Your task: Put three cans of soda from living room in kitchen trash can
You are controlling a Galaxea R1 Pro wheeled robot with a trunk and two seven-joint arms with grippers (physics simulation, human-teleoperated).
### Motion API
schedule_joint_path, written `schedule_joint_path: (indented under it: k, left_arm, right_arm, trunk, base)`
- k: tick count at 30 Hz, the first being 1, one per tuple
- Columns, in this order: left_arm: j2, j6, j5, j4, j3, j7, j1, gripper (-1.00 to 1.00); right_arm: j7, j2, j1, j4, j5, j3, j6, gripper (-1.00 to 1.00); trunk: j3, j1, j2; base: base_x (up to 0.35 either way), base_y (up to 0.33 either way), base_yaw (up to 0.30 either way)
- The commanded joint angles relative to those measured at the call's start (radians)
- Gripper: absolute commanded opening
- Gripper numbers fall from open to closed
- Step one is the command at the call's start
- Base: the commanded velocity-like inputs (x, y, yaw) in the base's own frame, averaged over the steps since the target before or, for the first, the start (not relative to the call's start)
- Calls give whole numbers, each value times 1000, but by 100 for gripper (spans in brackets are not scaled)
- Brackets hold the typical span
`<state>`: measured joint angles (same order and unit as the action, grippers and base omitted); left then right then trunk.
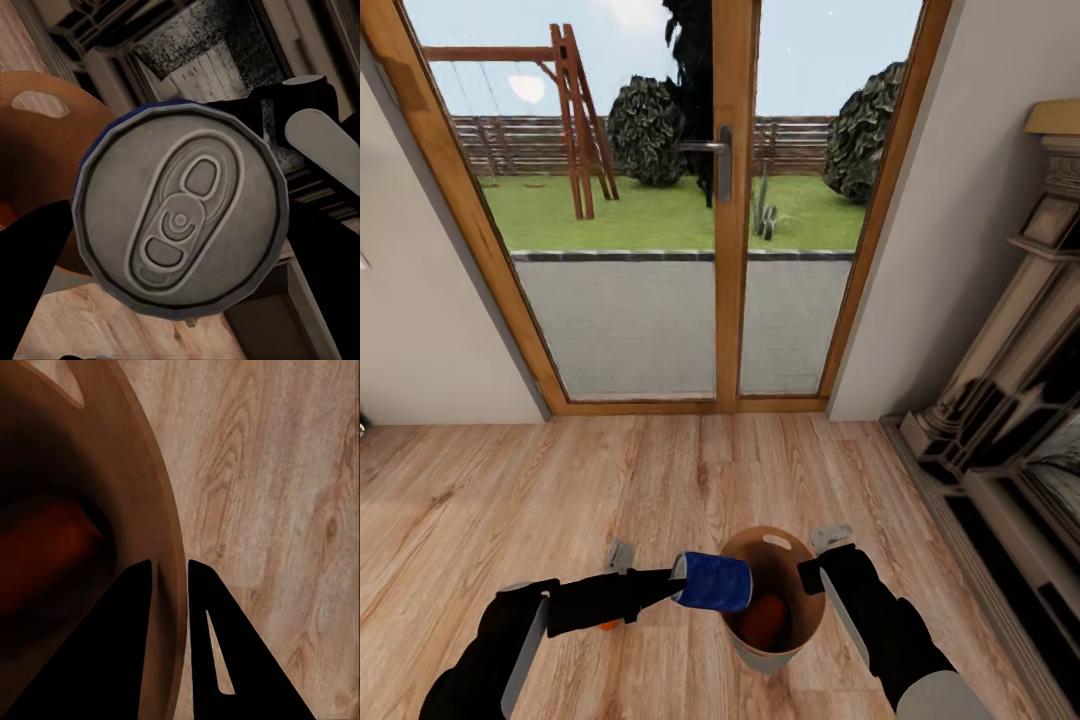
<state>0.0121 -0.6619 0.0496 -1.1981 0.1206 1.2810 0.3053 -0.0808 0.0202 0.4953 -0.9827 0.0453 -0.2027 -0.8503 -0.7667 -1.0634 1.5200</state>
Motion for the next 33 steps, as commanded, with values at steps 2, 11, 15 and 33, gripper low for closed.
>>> schedule_joint_path:
  k: [2,11,15,33]
  left_arm:
    - [-1,1,0,2,-1,-1,0,-100]
    - [-1,2,-1,5,-3,-3,0,-100]
    - [-9,2,-1,5,-4,-3,0,-100]
    - [-33,2,-4,2,-7,-64,0,-100]
  right_arm:
    - [-23,4,0,0,-5,0,0,-100]
    - [-64,23,0,11,-5,-1,0,-100]
    - [-66,24,0,12,-5,-1,0,-100]
    - [-67,31,0,13,-5,-2,-1,-100]
  trunk:
    - [0,0,0]
    - [0,0,0]
    - [0,0,0]
    - [0,0,0]
  base:
    - [0,0,0]
    - [0,0,0]
    - [0,0,0]
    - [0,0,0]
